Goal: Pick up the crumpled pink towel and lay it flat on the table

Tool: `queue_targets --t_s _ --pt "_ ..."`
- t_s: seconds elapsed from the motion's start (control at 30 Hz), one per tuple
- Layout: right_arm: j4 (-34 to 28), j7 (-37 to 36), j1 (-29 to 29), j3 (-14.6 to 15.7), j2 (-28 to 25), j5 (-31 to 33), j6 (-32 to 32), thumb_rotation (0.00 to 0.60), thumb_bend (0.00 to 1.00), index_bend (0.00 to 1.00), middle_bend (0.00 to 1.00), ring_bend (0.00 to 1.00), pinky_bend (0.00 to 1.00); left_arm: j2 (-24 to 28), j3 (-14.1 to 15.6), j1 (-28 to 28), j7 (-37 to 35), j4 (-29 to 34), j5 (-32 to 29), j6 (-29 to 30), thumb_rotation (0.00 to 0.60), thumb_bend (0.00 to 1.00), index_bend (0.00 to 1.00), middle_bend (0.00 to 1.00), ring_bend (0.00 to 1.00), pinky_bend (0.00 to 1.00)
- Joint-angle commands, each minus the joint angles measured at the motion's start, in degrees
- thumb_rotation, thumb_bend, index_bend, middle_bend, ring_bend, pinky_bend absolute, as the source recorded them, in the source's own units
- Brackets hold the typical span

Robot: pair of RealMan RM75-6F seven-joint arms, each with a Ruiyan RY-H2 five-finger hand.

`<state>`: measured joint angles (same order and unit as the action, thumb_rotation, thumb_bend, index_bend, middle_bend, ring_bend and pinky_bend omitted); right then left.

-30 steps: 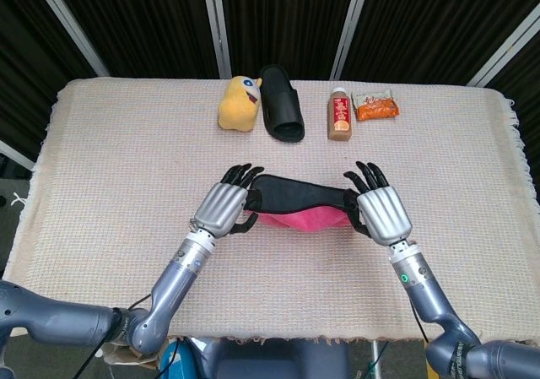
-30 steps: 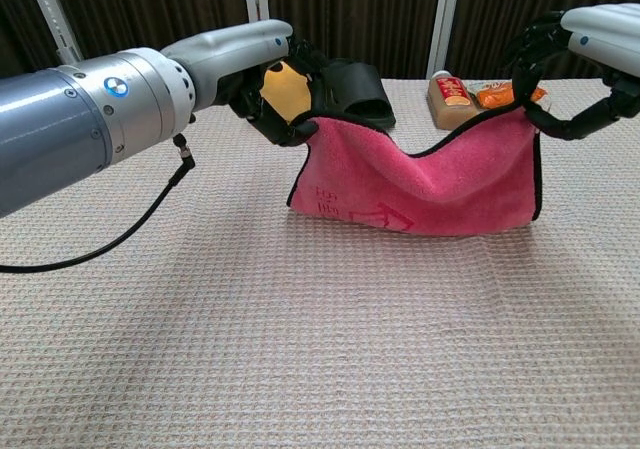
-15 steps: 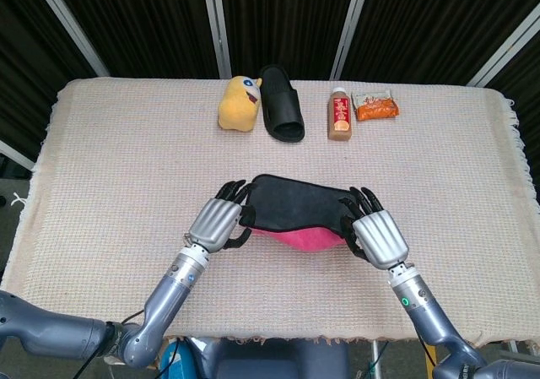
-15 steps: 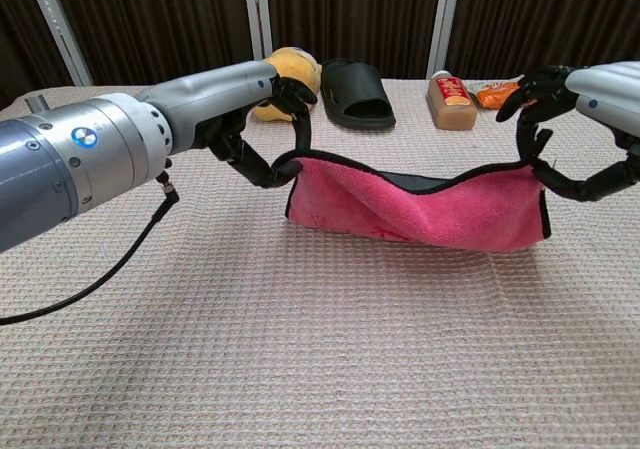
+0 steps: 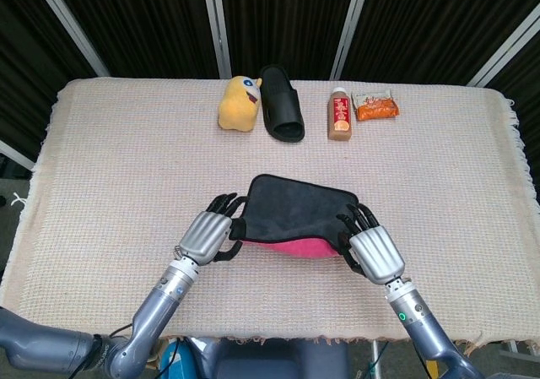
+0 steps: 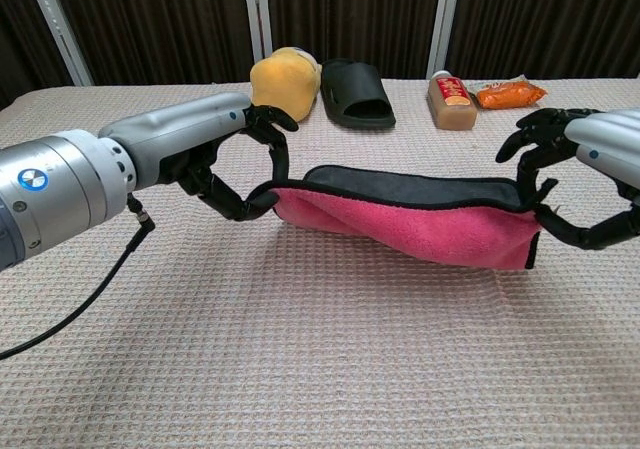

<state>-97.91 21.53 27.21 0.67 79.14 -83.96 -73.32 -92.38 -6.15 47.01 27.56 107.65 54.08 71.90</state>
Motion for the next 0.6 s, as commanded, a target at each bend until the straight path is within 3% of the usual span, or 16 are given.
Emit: queue_targets --t_s 0.03,0.33,0.43,0.5,0.6 --pt "-0.1 0.4 -0.5 0.2 0.3 -0.6 -0.2 0.600 0.50 0.66 0.24 0.08 0.09 0.2 0.4 -0.7 -0.2 0.2 0.7 -0.2 0.600 0.52 0.61 0.07 0.00 0.01" --pt "0.2 1.2 -1.8 0.9 1.0 -1.5 0.4 0.600 0.50 0.66 0.24 0.08 0.09 0.2 1.2 -2.4 -0.2 0.4 1.9 -1.3 0.600 0.52 0.61 0.07 0.00 0.01" --pt "0.5 1.5 -2.2 1.2 1.2 -1.6 0.9 0.600 0.50 0.65 0.24 0.08 0.09 0.2 1.4 -2.8 0.0 0.5 2.1 -1.9 0.600 0.46 0.58 0.06 0.00 0.01" --pt "0.5 2.0 -2.3 1.5 1.0 -1.2 1.9 0.600 0.50 0.57 0.23 0.06 0.09 0.6 1.9 -2.8 1.1 0.7 1.6 -2.6 0.600 0.36 0.50 0.04 0.00 0.01" --pt "0.0 3.5 -2.3 1.9 0.3 -0.2 3.3 0.600 0.48 0.36 0.17 0.01 0.07 1.3 2.5 -2.5 3.2 1.1 0.2 -3.7 0.600 0.22 0.34 0.00 0.00 0.01"
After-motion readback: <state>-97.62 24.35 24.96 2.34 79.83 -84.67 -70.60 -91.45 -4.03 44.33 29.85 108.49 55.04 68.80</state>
